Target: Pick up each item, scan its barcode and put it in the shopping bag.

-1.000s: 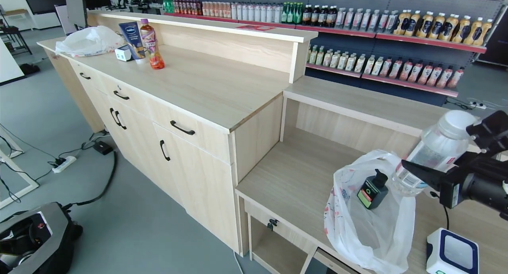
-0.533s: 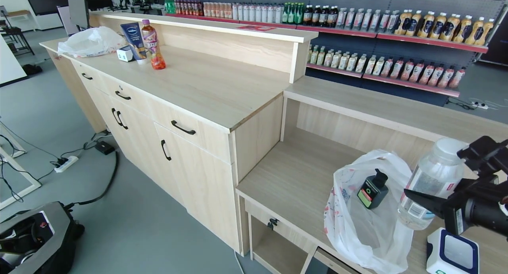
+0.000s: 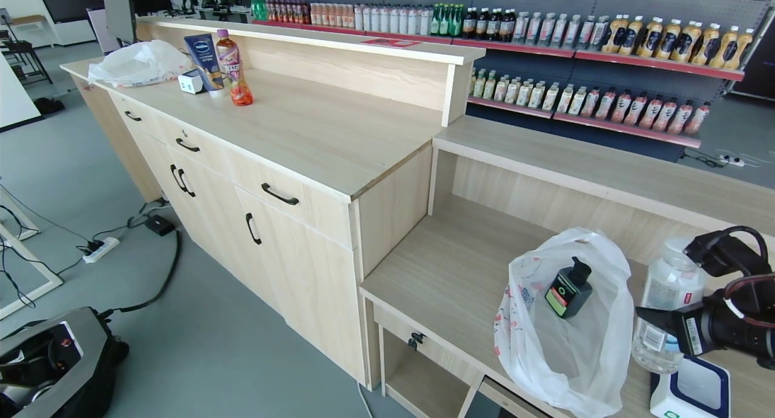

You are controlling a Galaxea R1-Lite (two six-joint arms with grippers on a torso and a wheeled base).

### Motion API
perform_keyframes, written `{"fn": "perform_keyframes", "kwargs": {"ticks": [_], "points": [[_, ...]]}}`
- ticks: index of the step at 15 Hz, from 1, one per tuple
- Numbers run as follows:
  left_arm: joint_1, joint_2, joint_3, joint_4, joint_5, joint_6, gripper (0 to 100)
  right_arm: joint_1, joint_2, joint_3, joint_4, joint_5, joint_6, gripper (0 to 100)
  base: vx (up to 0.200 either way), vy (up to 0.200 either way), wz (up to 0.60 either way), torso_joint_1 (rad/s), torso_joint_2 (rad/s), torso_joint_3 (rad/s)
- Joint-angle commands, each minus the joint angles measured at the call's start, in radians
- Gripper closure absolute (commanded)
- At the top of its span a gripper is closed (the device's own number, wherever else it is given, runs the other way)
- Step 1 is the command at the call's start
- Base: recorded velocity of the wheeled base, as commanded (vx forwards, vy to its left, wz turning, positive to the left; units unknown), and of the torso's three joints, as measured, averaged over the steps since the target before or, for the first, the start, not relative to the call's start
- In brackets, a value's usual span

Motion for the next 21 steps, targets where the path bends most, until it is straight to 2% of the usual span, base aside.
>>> {"fn": "perform_keyframes", "kwargs": {"ticks": [1, 3, 7, 10, 12, 16, 21], "points": [[0.0, 0.0, 0.0, 0.0, 0.0, 0.0, 0, -0.011, 0.096, -0.001, -0.034, 0.004, -0.001, 100, 0.0, 0.0, 0.0, 0.0, 0.0, 0.0], [0.0, 0.0, 0.0, 0.0, 0.0, 0.0, 0, -0.002, 0.142, -0.002, -0.083, 0.015, -0.002, 100, 0.0, 0.0, 0.0, 0.0, 0.0, 0.0], [0.0, 0.0, 0.0, 0.0, 0.0, 0.0, 0, 0.018, 0.323, -0.004, -0.324, 0.049, 0.001, 100, 0.0, 0.0, 0.0, 0.0, 0.0, 0.0], [0.0, 0.0, 0.0, 0.0, 0.0, 0.0, 0, 0.019, 0.366, -0.005, -0.365, 0.133, -0.001, 100, 0.0, 0.0, 0.0, 0.0, 0.0, 0.0], [0.0, 0.0, 0.0, 0.0, 0.0, 0.0, 0, 0.027, 0.395, -0.007, -0.384, 0.144, -0.002, 100, 0.0, 0.0, 0.0, 0.0, 0.0, 0.0], [0.0, 0.0, 0.0, 0.0, 0.0, 0.0, 0, 0.036, 0.498, -0.007, -0.542, 0.191, -0.001, 100, 0.0, 0.0, 0.0, 0.0, 0.0, 0.0], [0.0, 0.0, 0.0, 0.0, 0.0, 0.0, 0, 0.049, 0.585, -0.016, -0.64, 0.236, -0.002, 100, 0.0, 0.0, 0.0, 0.0, 0.0, 0.0]]}}
